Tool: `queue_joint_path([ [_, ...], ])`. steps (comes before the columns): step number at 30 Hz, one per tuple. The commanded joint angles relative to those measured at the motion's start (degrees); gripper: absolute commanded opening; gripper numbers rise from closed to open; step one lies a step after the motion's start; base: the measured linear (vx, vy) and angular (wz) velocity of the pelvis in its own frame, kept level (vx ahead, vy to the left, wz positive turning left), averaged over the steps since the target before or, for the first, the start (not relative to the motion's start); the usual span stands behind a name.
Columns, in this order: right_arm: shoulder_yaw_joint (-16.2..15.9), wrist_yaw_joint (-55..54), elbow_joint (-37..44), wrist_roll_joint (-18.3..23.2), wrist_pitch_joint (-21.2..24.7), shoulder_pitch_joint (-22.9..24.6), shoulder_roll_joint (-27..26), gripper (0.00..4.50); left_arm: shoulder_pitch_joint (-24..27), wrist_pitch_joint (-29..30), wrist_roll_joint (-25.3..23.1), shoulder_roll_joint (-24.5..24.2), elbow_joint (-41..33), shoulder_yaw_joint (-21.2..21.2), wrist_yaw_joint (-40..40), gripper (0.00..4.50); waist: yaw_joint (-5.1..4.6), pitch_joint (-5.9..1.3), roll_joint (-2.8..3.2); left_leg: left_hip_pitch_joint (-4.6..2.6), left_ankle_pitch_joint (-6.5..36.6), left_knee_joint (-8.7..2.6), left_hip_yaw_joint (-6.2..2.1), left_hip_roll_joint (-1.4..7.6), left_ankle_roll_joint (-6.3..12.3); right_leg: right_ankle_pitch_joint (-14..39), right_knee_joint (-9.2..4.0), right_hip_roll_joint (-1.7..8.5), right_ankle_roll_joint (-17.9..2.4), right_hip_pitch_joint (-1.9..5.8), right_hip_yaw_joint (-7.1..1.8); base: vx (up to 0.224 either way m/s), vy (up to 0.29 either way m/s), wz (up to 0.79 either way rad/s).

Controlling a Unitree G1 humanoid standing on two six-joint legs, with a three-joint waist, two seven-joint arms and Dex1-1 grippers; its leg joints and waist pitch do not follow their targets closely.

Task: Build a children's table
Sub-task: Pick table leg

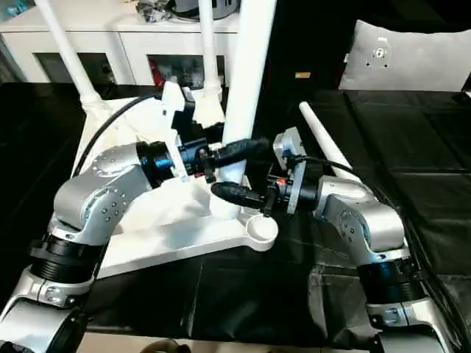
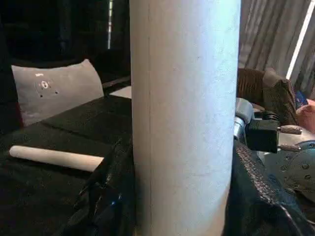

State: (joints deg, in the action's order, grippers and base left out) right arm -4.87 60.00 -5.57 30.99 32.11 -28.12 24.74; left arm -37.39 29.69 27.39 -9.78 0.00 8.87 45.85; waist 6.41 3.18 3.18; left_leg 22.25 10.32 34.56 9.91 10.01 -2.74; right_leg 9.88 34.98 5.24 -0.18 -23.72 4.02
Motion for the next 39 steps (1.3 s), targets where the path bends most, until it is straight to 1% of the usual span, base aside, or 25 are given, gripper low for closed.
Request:
queue_joint_path([
  [1, 0.2, 0.6, -0.8, 0.8, 1.2, -1.6, 0.1, 3.21, 0.1, 0.8, 1.3, 0.6, -2.3, 0.5, 0.2, 1.90, -0.07, -4.40, -1.47, -0.55, 7.1, -3.41, -0.55, 2.33, 3.46, 13.4, -4.06, 2.83, -11.4, 3.55, -2.18, 0.000, 0.000, 0.00],
  [2, 0.3, 0.7, -0.8, 1.0, 1.4, -1.6, 0.1, 3.17, 0.1, 0.9, 1.4, 0.7, -2.3, 0.4, 0.2, 1.90, -0.03, -4.38, -1.46, -0.53, 7.0, -3.36, -0.53, 2.31, 3.64, 13.3, -4.09, 2.82, -11.4, 3.54, -2.21, 0.000, 0.000, 0.00],
  [4, 0.0, 0.9, -1.0, 0.8, 1.7, -1.6, 0.2, 3.14, 0.1, 1.0, 1.5, 1.0, -2.5, 0.5, 0.1, 1.90, -0.01, -4.39, -1.64, -0.46, 6.6, -3.30, -0.50, 2.28, 3.84, 13.3, -4.07, 2.85, -11.4, 3.58, -2.20, 0.000, 0.000, 0.00],
  [5, 0.0, 1.0, -1.0, 0.7, 1.7, -1.6, 0.2, 3.08, 0.1, 1.0, 1.6, 1.1, -2.5, 0.5, 0.0, 1.90, 0.03, -4.41, -1.62, -0.45, 6.5, -3.28, -0.50, 2.26, 3.93, 13.3, -4.06, 2.83, -11.2, 3.58, -2.21, 0.000, 0.000, 0.00],
  [6, -0.3, 1.3, -1.1, 0.5, 1.9, -1.6, 0.2, 2.80, 0.1, 1.2, 1.9, 1.6, -2.5, 0.3, -0.4, 1.90, 0.01, -4.44, -1.66, -0.44, 6.1, -3.24, -0.48, 2.26, 3.99, 13.1, -4.04, 2.81, -11.2, 3.57, -2.22, 0.000, 0.000, 0.00],
  [8, -0.6, 1.5, -1.3, 0.3, 2.1, -1.6, 0.2, 2.73, 0.0, 1.3, 2.0, 2.2, -2.4, 0.2, -0.7, 1.90, 0.03, -4.45, -1.67, -0.46, 6.1, -3.23, -0.48, 2.26, 4.04, 13.2, -4.03, 2.81, -11.3, 3.56, -2.19, 0.000, 0.000, 0.00],
  [11, -0.8, 1.8, -1.4, 0.2, 2.5, -1.7, 0.4, 2.38, 0.0, 1.4, 1.9, 2.6, -2.4, 0.2, -0.7, 1.90, 0.02, -4.41, -1.72, -0.48, 6.3, -3.25, -0.51, 2.30, 4.08, 13.8, -4.10, 2.83, -11.1, 3.55, -2.17, 0.000, 0.000, 0.00],
  [14, -1.0, 1.7, -1.7, -0.2, 2.5, -1.8, 0.6, 2.22, 0.0, 1.4, 1.8, 2.7, -2.4, 0.2, -0.6, 1.89, 0.02, -4.44, -1.69, -0.53, 6.3, -3.25, -0.53, 2.31, 4.01, 13.8, -4.08, 2.79, -11.0, 3.53, -2.17, 0.000, 0.000, 0.00],
  [16, -1.2, 2.0, -2.1, -0.6, 2.5, -1.9, 0.8, 2.04, -0.1, 1.4, 1.8, 2.9, -2.3, 0.0, -0.8, 1.89, 0.01, -4.43, -1.80, -0.48, 6.2, -3.21, -0.48, 2.26, 4.07, 13.6, -4.08, 2.79, -11.0, 3.55, -2.19, 0.000, 0.000, 0.00],
  [20, -1.3, 2.2, -2.2, -1.0, 2.3, -1.8, 0.9, 1.96, -0.1, 1.5, 2.0, 3.1, -2.4, -0.3, -1.0, 1.89, 0.05, -4.45, -1.81, -0.45, 6.0, -3.19, -0.51, 2.28, 4.12, 13.7, -4.06, 2.83, -10.9, 3.56, -2.17, 0.000, 0.000, 0.00],
  [21, -1.6, 2.2, -2.1, -1.7, 1.6, -1.8, 0.9, 1.95, -0.1, 1.5, 2.0, 3.1, -2.4, -0.3, -1.1, 1.89, 0.05, -4.48, -1.89, -0.45, 5.7, -3.16, -0.51, 2.28, 4.15, 13.4, -3.99, 2.81, -10.9, 3.56, -2.17, 0.000, 0.000, 0.00],
  [22, -1.6, 2.3, -2.2, -1.6, 1.9, -1.7, 0.9, 1.94, -0.1, 1.6, 2.0, 3.0, -2.4, -0.4, -1.1, 1.89, 0.05, -4.48, -1.90, -0.41, 5.6, -3.14, -0.50, 2.25, 4.16, 13.2, -3.98, 2.79, -10.9, 3.56, -2.17, 0.000, 0.000, 0.00],
  [23, -1.7, 2.3, -2.4, -1.6, 2.2, -1.8, 0.9, 2.28, -0.1, 1.5, 1.9, 3.0, -2.3, -0.3, -1.1, 1.89, 0.09, -4.48, -1.84, -0.45, 5.6, -3.14, -0.50, 2.25, 4.26, 13.3, -3.99, 2.84, -11.0, 3.57, -2.17, 0.000, 0.000, 0.00],
  [24, -1.3, 2.0, -2.8, -1.1, 3.1, -2.2, 0.6, 2.49, -0.1, 1.5, 1.8, 2.9, -2.3, -0.3, -1.1, 1.89, 0.06, -4.48, -1.88, -0.45, 5.7, -3.11, -0.47, 2.23, 4.33, 13.4, -4.03, 2.80, -11.0, 3.55, -2.17, 0.000, 0.000, 0.00],
  [25, -1.0, 1.7, -3.1, -0.7, 3.7, -2.4, 0.4, 2.65, -0.1, 1.5, 1.8, 2.9, -2.3, -0.3, -1.0, 1.89, 0.04, -4.47, -1.85, -0.47, 5.7, -3.13, -0.49, 2.22, 4.37, 13.5, -4.01, 2.79, -11.1, 3.54, -2.15, 0.000, 0.000, 0.00],
  [27, -0.7, 1.4, -3.5, -0.6, 3.6, -2.8, 0.2, 2.72, -0.2, 1.6, 1.7, 2.9, -2.2, -0.3, -1.0, 1.89, 0.01, -4.47, -1.83, -0.50, 5.9, -3.11, -0.49, 2.24, 4.26, 13.9, -4.07, 2.77, -11.2, 3.51, -2.13, 0.000, 0.000, 0.00],
  [28, -0.7, 1.3, -3.6, -0.8, 3.4, -2.9, 0.2, 2.97, -0.1, 1.6, 1.8, 2.9, -2.3, -0.3, -1.0, 1.89, 0.04, -4.48, -1.84, -0.47, 5.9, -3.09, -0.49, 2.23, 4.22, 13.7, -4.04, 2.79, -11.1, 3.55, -2.15, 0.000, 0.000, 0.00],
  [35, -0.9, 1.6, -3.3, -1.0, 3.2, -3.0, 0.0, 3.07, -0.1, 2.0, 2.0, 3.1, -2.5, -0.1, -0.9, 1.89, 0.08, -4.54, -1.86, -0.51, 5.5, -3.09, -0.51, 2.28, 4.27, 12.6, -3.87, 2.79, -11.4, 3.57, -2.15, 0.000, 0.000, 0.00],
  [39, -1.2, 2.9, -2.6, -0.1, 3.8, -2.6, 0.3, 3.07, -0.2, 2.3, 2.3, 3.4, -2.6, -0.4, -1.1, 1.89, 0.07, -4.49, -1.91, -0.49, 5.8, -3.07, -0.47, 2.23, 4.30, 13.5, -3.98, 2.79, -11.3, 3.58, -2.13, 0.000, 0.000, 0.00],
])
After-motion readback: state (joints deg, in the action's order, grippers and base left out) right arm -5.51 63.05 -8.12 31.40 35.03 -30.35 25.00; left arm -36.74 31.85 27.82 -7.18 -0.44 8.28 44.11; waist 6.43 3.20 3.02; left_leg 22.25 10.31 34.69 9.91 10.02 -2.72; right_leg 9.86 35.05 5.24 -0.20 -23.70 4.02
